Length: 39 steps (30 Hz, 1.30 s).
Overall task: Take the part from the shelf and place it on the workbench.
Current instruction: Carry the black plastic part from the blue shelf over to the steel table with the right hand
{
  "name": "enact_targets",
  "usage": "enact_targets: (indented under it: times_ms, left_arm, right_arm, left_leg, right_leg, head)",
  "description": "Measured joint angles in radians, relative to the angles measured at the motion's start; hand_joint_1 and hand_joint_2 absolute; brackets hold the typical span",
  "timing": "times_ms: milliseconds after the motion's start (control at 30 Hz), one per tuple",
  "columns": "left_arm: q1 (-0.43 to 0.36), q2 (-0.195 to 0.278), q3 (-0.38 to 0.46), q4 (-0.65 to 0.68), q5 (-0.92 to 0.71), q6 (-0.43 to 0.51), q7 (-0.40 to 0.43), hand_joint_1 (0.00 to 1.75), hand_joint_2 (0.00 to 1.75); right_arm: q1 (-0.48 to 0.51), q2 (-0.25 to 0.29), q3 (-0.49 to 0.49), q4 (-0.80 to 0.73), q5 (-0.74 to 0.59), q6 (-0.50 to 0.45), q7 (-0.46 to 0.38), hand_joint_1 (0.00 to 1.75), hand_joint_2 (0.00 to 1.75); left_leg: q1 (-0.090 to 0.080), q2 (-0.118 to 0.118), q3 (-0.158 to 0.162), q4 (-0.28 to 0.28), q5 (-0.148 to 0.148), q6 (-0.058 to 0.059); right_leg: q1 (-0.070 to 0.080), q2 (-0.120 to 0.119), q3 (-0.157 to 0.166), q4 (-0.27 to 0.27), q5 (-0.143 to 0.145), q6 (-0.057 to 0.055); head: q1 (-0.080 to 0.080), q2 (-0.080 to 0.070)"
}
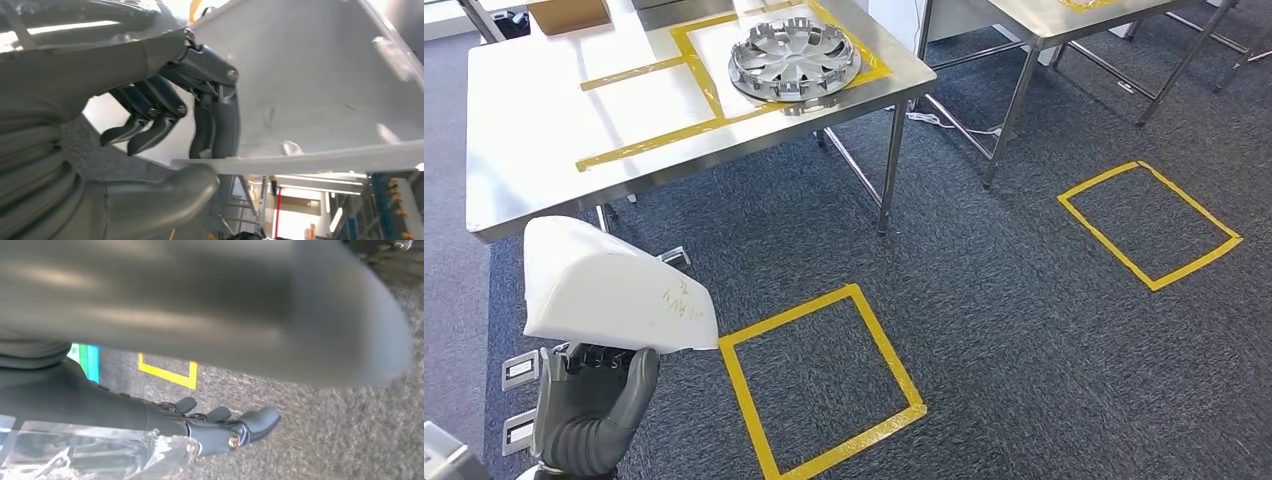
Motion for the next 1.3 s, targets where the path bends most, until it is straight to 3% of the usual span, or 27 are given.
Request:
enact_targets:
  times_ms: [67,400,1300]
  left_arm:
    - [0.0,0.0,0.0,0.0,0.0,0.0,0.0,1.75,1.75]
    - [0.001,0.0,0.0,0.0,0.004,-0.002,0.004,1.75,1.75]
    - [0.002,0.0,0.0,0.0,0.013,-0.003,0.006,1.75,1.75]
  right_arm:
    - [0.0,0.002,0.0,0.001,-0.002,-0.002,-0.001,0.0,0.0]
    - [0.0,0.005,0.0,0.001,-0.006,-0.001,-0.006,0.0,0.0]
    - [0.0,0.006,0.0,0.002,-0.008,-0.003,-0.007,0.0,0.0]
  left_leg:
    - [0.0,0.004,0.006,-0.009,0.004,0.007]
    - [0.004,0.004,0.009,-0.013,0.005,-0.008]
    - [0.002,0.004,0.009,-0.012,0.003,-0.007]
  right_leg:
    - [0.002,-0.002,0.003,0.0,-0.002,0.0]
    - [0.007,-0.005,0.005,0.004,-0.005,-0.007]
    - [0.005,-0.005,0.008,0.001,-0.005,-0.005]
  head:
    - [-0.005,0.0]
    - [-0.007,0.0]
    - [-0.007,0.0]
